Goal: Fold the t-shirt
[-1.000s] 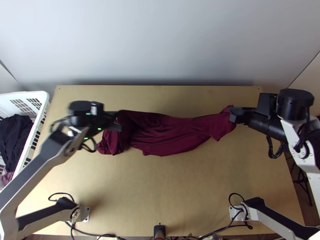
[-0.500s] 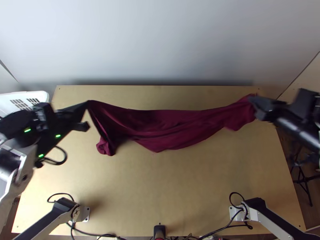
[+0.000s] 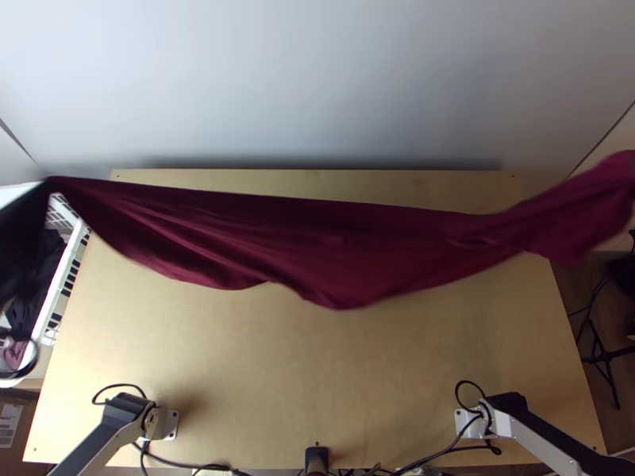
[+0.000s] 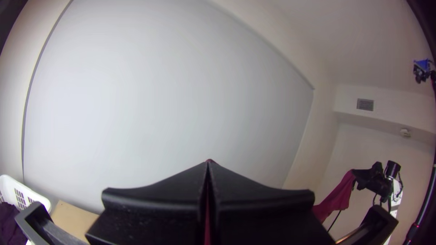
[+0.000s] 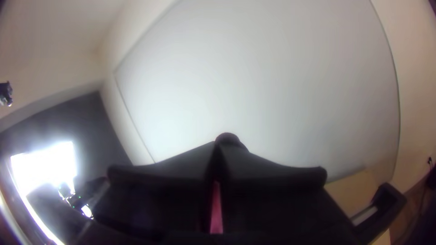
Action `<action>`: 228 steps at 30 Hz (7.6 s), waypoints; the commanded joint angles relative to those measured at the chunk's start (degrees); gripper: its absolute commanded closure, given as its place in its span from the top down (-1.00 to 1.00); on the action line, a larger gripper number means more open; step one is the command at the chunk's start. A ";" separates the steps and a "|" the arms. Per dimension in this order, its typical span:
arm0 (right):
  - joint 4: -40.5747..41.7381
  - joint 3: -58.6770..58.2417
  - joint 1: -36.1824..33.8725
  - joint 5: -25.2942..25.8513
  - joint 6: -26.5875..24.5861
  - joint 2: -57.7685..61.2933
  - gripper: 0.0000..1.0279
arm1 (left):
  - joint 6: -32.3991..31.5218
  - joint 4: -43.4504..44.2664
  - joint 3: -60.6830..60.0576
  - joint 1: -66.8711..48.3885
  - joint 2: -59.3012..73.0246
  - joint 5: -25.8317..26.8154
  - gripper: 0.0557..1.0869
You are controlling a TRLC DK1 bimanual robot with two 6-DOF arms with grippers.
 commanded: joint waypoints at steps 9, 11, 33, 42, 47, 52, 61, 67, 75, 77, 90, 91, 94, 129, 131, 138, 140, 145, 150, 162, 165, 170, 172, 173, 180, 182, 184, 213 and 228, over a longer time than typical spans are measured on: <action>5.91 5.97 -3.89 -9.17 10.09 -6.67 -0.94 | -4.37 1.30 9.15 5.77 -7.72 2.92 -0.93; 7.14 5.88 -3.01 -8.99 10.18 -7.28 -0.94 | -6.13 2.18 8.36 6.91 -8.24 3.10 -0.93; 23.05 -24.26 3.58 2.35 2.80 -10.10 -0.94 | -3.84 20.46 -20.82 16.14 -10.26 4.15 -0.93; 39.13 -52.56 -0.29 2.17 -2.30 -8.51 -0.94 | 3.63 37.25 -41.12 16.93 -7.28 4.15 -0.93; 49.59 -57.49 -5.56 1.03 -5.47 1.07 -0.94 | 6.44 48.59 -45.60 19.39 3.71 4.15 -0.93; 57.68 -54.23 -8.55 0.15 -7.49 15.22 -0.94 | 9.34 56.85 -42.79 18.16 20.06 2.92 -0.93; 64.62 -36.13 -9.43 0.68 -9.33 44.40 -0.94 | 12.50 66.34 -27.32 16.49 49.77 -2.53 -0.93; 64.45 -22.42 -9.16 3.58 -11.27 58.37 -0.94 | 13.29 67.39 -16.68 15.35 62.77 -5.78 -0.93; 54.87 -2.91 -9.25 4.46 -12.50 71.47 -0.94 | 17.51 67.22 -8.51 13.50 72.18 -7.98 -0.93; 54.16 -5.54 -8.72 4.46 -12.50 70.32 -0.94 | 17.60 67.13 -10.01 13.50 71.74 -7.98 -0.93; 59.00 -32.35 -6.53 6.65 -17.33 54.86 -0.94 | 23.67 66.52 -19.94 13.50 70.24 -7.89 -0.93; 58.82 -35.60 -6.26 6.65 -17.59 52.66 -0.94 | 24.19 66.52 -21.08 13.50 69.63 -7.89 -0.93; 58.73 -44.48 -5.65 6.65 -18.03 46.59 -0.94 | 25.95 66.52 -23.45 13.50 68.93 -7.89 -0.93; 45.99 -75.15 -4.33 2.08 -22.34 22.42 0.93 | 24.81 58.78 -44.46 19.22 53.02 -6.57 0.90; 44.23 -77.79 -3.98 0.94 -22.25 14.69 0.93 | 24.81 56.76 -48.85 19.13 46.51 -6.48 0.90; 26.30 -88.60 7.01 -3.63 -22.34 -5.70 0.93 | 29.03 39.53 -64.94 17.99 12.24 3.27 0.90; 22.26 -90.62 11.14 -3.81 -22.34 -8.87 0.93 | 32.63 30.48 -66.17 17.63 4.24 6.35 0.90; 16.11 -91.50 14.74 -7.76 -20.41 -12.82 0.93 | 42.47 17.38 -69.51 16.49 -6.48 7.58 0.90; 10.92 -90.80 22.30 -10.22 -18.03 -16.51 0.93 | 48.28 11.76 -71.79 17.20 -7.28 7.58 0.90; 8.99 -90.09 28.19 -11.45 -19.79 -16.42 0.93 | 50.12 16.68 -76.01 17.28 -2.44 7.85 0.89; 9.43 -90.27 31.44 -11.28 -20.23 -13.35 0.93 | 50.12 17.82 -75.84 17.20 -2.00 7.85 0.89; 15.40 -92.64 35.93 -4.95 -22.43 -6.49 0.93 | 49.42 19.76 -75.84 17.37 -1.47 7.85 0.89; 17.78 -92.99 35.66 -3.89 -22.87 -3.86 0.93 | 48.80 19.76 -75.75 17.37 -1.74 7.76 0.89; 18.83 -93.08 35.49 -3.45 -22.96 -2.71 0.93 | 48.80 19.76 -75.92 17.37 -2.00 7.76 0.89; 26.30 -94.84 33.55 -0.47 -22.96 2.21 0.93 | 47.92 24.42 -75.66 18.34 -2.53 7.58 0.89; 26.39 -94.84 33.55 -0.20 -23.04 3.00 0.93 | 47.92 24.86 -75.57 18.34 -2.35 7.58 0.89; 26.30 -95.10 33.55 -0.20 -23.13 3.09 0.93 | 48.01 24.68 -75.57 17.81 -2.35 7.58 0.89; 31.84 -96.42 34.17 5.42 -25.07 11.35 -0.42 | 48.28 36.81 -74.08 19.22 16.37 7.67 0.89; 32.37 -94.40 34.08 5.42 -25.33 10.29 -0.92 | 47.92 35.84 -71.62 21.15 24.98 7.76 0.47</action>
